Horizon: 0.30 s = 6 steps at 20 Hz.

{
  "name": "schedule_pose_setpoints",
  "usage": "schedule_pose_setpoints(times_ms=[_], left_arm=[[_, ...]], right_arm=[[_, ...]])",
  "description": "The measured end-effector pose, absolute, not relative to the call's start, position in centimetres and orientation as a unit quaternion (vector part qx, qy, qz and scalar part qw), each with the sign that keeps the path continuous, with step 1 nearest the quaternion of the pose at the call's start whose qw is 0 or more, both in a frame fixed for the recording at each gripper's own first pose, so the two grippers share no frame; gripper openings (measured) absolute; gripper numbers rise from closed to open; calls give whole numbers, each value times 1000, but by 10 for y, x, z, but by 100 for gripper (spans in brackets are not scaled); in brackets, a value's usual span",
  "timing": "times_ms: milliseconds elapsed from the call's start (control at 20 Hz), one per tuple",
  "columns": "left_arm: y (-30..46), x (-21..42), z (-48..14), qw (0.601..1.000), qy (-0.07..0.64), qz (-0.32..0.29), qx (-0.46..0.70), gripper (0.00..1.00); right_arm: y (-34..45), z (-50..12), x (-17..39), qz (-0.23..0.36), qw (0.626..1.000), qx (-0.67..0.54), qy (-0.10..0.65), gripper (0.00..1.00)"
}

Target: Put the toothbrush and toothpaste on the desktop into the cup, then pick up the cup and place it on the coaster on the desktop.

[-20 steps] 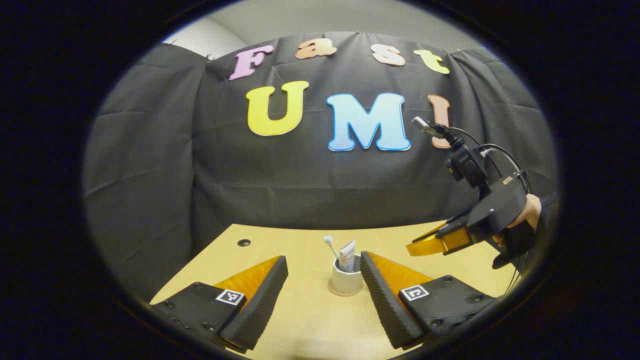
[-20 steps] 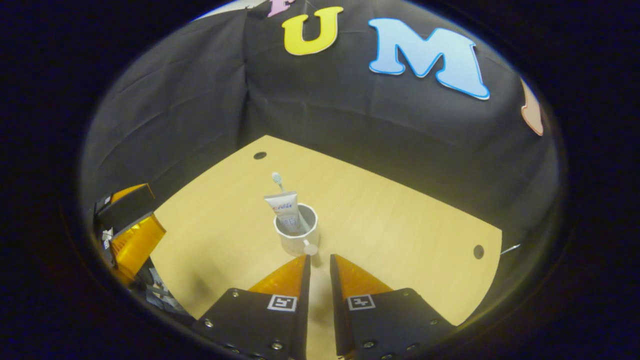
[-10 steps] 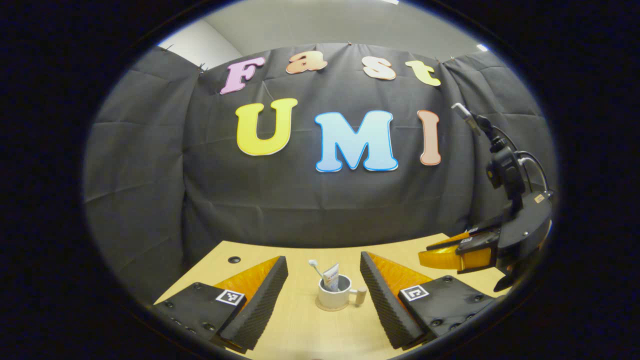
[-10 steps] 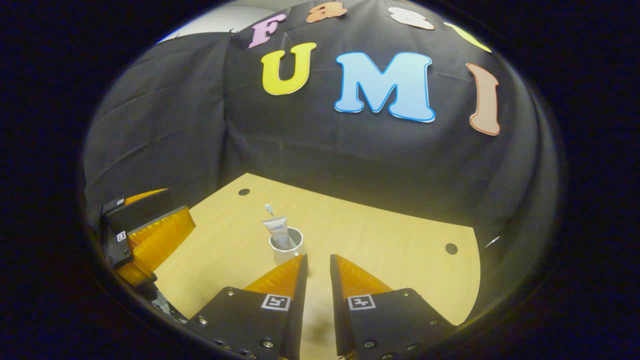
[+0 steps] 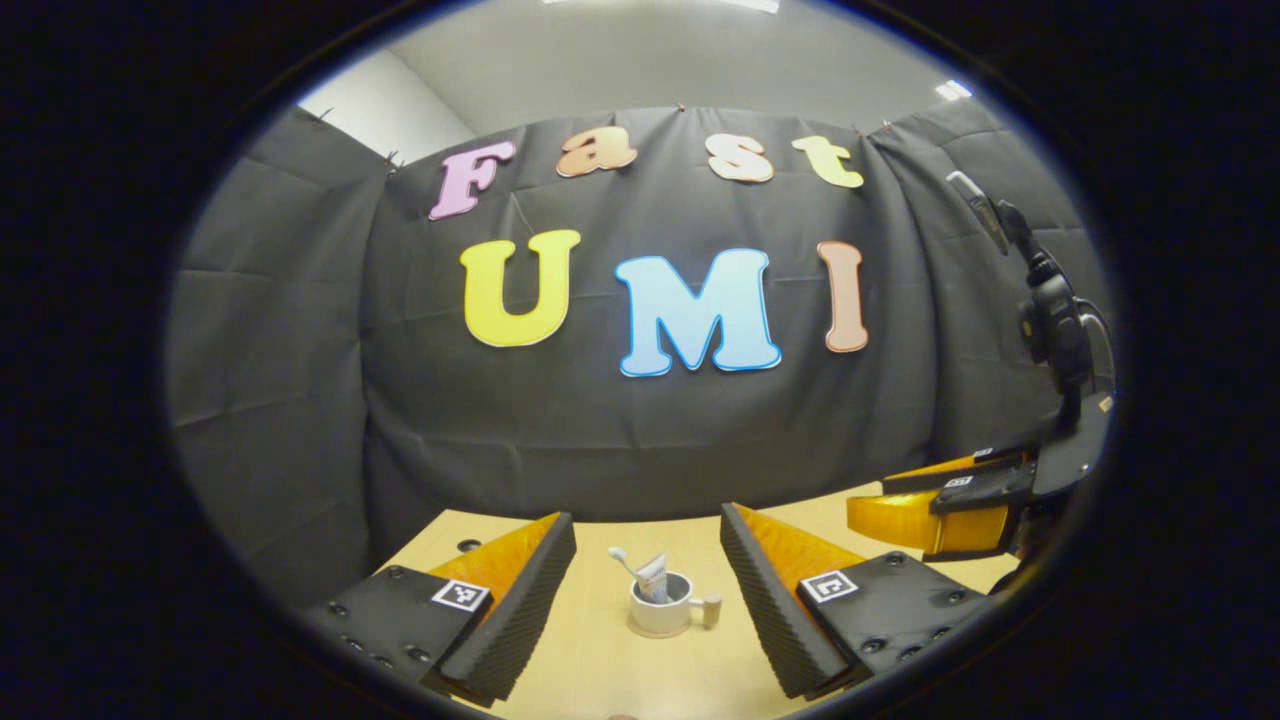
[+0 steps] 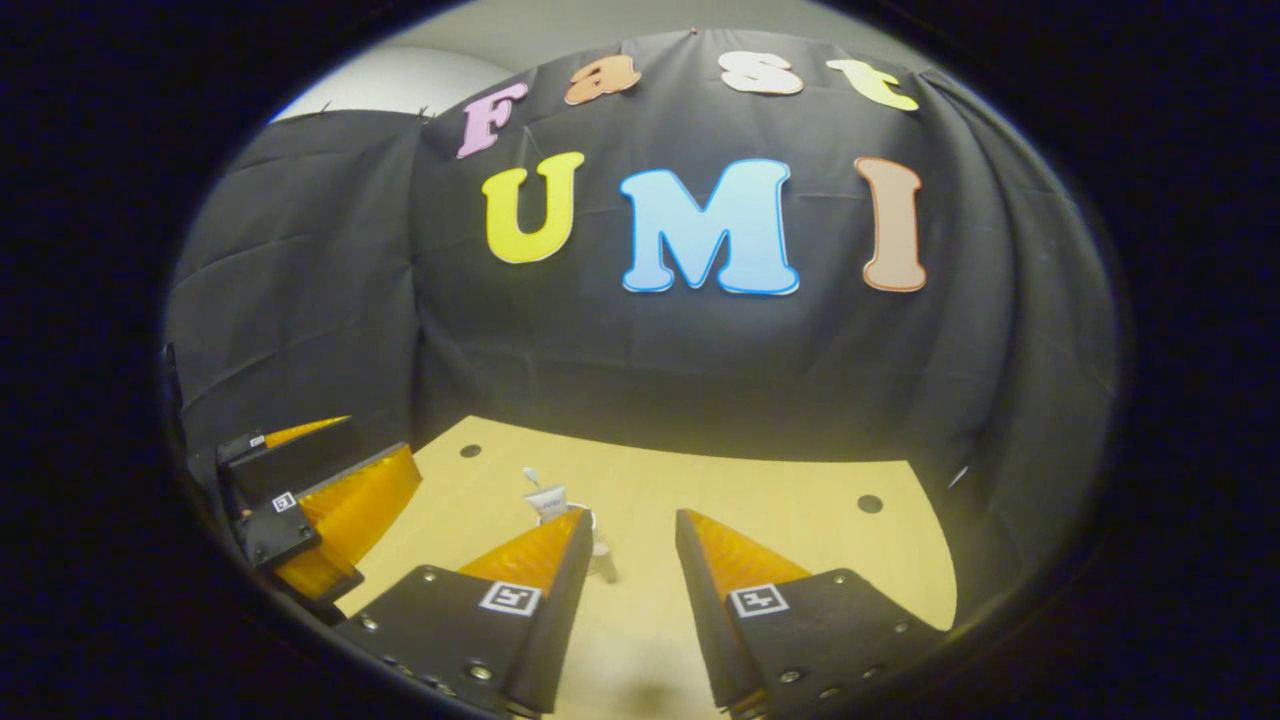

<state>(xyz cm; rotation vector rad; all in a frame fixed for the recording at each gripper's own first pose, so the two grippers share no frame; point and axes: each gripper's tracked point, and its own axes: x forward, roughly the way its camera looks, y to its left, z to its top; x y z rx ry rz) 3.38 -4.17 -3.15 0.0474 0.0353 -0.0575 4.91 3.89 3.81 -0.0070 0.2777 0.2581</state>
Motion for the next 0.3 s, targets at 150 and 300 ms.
schedule_pose_setpoints(times_ms=[150, 300], left_arm=[[-44, 32, -27, 999, 14, -28, 24, 93], [-49, 29, -22, 999, 8, -29, 27, 100]], right_arm=[[35, 45, 43, 114, 986, -8, 123, 74], [35, 52, 38, 103, 989, -4, 104, 100]])
